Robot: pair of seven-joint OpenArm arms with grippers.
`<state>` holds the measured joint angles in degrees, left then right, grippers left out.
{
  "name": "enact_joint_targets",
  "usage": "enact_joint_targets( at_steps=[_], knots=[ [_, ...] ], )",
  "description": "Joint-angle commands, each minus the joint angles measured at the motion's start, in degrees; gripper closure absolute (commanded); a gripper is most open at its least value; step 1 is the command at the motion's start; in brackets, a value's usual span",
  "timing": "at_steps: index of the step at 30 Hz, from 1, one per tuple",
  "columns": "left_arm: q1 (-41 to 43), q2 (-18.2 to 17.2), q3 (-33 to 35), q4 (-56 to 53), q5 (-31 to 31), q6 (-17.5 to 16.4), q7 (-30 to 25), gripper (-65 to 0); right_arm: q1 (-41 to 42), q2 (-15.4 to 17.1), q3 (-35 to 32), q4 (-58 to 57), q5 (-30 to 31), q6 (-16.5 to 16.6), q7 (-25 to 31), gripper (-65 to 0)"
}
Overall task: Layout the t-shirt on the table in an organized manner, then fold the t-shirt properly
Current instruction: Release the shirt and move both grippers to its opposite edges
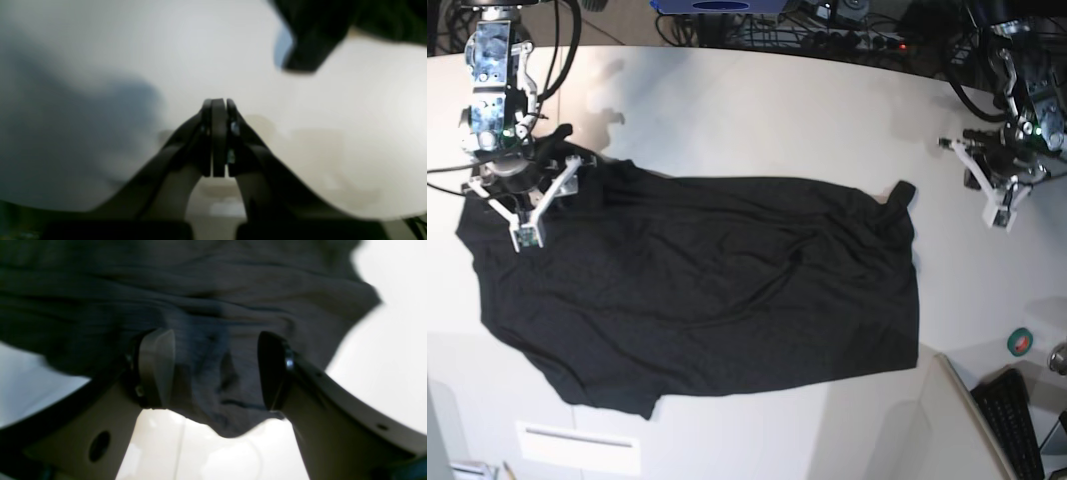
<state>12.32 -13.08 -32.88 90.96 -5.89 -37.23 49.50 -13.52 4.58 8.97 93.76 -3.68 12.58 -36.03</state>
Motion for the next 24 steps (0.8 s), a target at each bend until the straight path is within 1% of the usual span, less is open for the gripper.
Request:
enact_joint_targets(
  at_steps=[1,2,3,6,8,9,10,11,12,13,14,15,16,18,22,24],
  knots=[
    [0.1,-0.4,-2.4,1.0,-0.3,-1.6,-0.8,0.0,0.7,0.6,-0.1,0.7,-0.2,-0.1,1.2,-37.4],
    [0.5,0.3,-4.3,1.0,-0.3,-2.8,-0.8,0.0,0.8,0.6,-0.6,0.2,-0.2,-0.1,1.2,-37.4],
    [0.7,0.8,-5.8,1.0,-0.3,-2.8,-0.8,0.0,1.0,0.6,-0.9,-0.3,-0.2,-0.1,1.2,-37.4],
    [1.3,1.2,-8.1,0.9,-0.3,-2.8,-0.8,-19.1,2.7,0.7,-2.0,-3.7,-0.2,-0.1,1.3,-37.1],
    [2.0,1.1,-8.2,0.3,-0.3,-2.8,-0.8,-28.0,3.7,1.1,-1.9,-5.7,-0.2,-0.1,1.4,-36.9],
    [1.9,1.0,-8.2,-0.2,-0.3,-2.8,-0.8,-31.6,4.1,1.1,-1.9,-6.7,-0.2,-0.1,1.5,-36.9],
    [1.9,0.9,-8.2,-0.8,-0.3,-2.8,-0.8,-33.9,4.5,1.1,-1.9,-7.4,-0.2,-0.1,1.5,-36.5],
    [1.8,0.9,-8.2,-1.3,-0.3,-2.8,-0.9,-34.7,4.8,1.1,-1.9,-7.8,-0.2,-0.1,1.5,-34.5],
    [1.8,0.8,-8.2,-1.9,-0.3,-2.8,-1.1,-34.6,4.8,1.1,-1.9,-7.9,-0.2,0.0,1.5,-29.9],
    [1.7,0.8,-8.2,-2.4,-0.3,-2.8,-1.1,-34.4,4.8,1.1,-1.9,-7.7,-0.2,0.1,1.5,-23.4],
    [1.6,0.8,-8.2,-2.8,-0.3,-2.8,-1.1,-34.6,4.4,1.1,-1.9,-7.4,-0.1,0.9,1.5,-14.4],
    [1.5,0.8,-8.2,-3.2,-0.3,-2.8,-1.2,-34.6,4.0,1.1,-1.7,-7.2,-0.1,2.3,1.3,-5.7],
    [1.0,0.8,-8.2,-3.6,-0.3,-2.8,-1.2,-34.6,3.5,1.0,-1.5,-6.7,-0.1,3.9,1.2,0.0],
    [0.2,0.8,-8.2,-4.8,-0.3,-2.8,-1.2,-34.6,1.6,0.7,-1.5,-4.7,-0.2,5.7,1.2,0.0],
    [-0.3,0.2,-7.9,-6.1,-0.2,-2.8,-1.2,-34.6,-3.5,1.2,-1.5,1.1,-0.2,6.0,1.2,0.0],
    [-0.9,0.0,-7.8,-6.1,-0.2,-2.8,-1.1,-34.6,-6.3,3.3,-1.5,4.2,-0.1,6.0,0.0,0.0]
  ],
)
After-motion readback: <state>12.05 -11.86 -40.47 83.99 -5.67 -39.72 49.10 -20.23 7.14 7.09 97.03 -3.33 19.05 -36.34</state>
